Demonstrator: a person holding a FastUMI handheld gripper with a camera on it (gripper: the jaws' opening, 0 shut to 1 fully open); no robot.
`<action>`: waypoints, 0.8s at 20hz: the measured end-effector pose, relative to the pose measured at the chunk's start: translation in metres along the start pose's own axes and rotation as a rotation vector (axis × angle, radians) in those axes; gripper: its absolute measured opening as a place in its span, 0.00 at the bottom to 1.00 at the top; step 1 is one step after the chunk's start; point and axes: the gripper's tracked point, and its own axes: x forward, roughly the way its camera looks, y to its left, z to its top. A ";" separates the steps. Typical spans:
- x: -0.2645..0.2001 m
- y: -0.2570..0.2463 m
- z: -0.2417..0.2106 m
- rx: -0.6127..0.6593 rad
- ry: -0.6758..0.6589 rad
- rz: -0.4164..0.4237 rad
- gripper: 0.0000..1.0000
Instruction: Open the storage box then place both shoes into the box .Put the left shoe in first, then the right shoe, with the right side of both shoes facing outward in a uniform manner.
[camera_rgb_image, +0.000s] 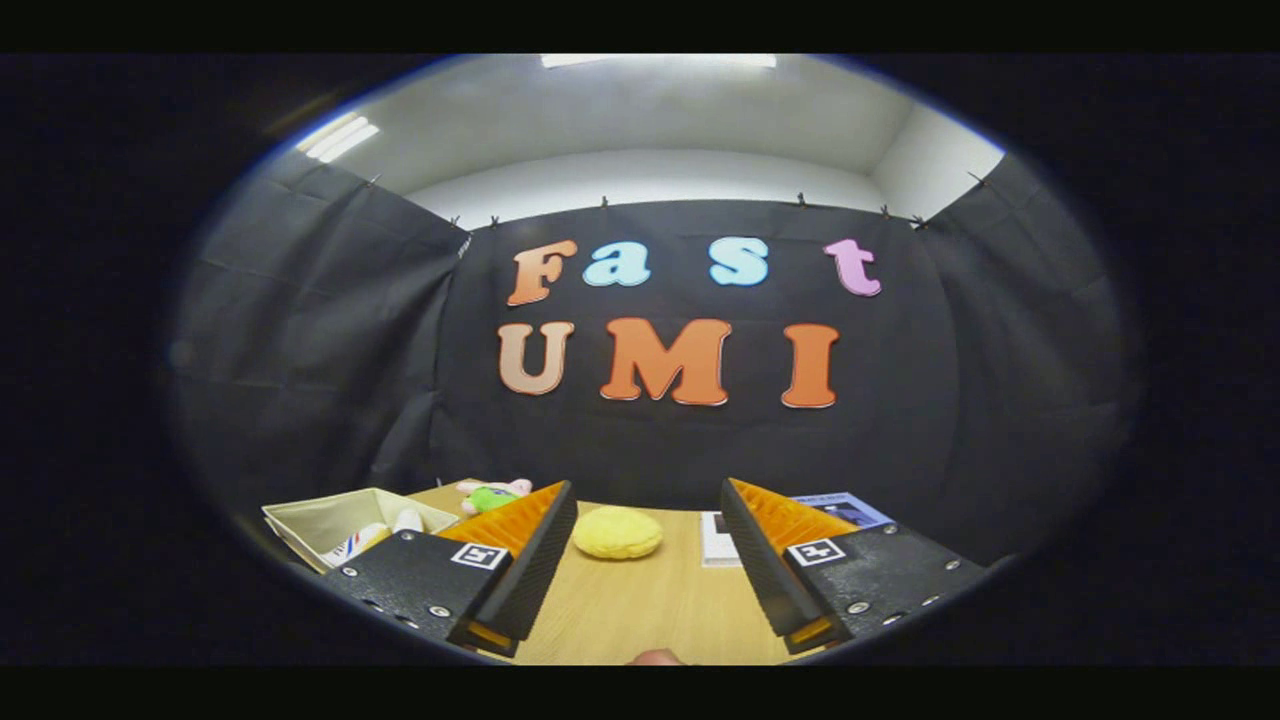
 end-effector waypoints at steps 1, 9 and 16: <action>-0.004 -0.008 0.002 -0.009 -0.017 -0.025 0.88; -0.022 -0.052 -0.020 0.087 -0.021 -0.160 0.97; -0.035 -0.060 -0.029 0.106 -0.069 -0.187 0.97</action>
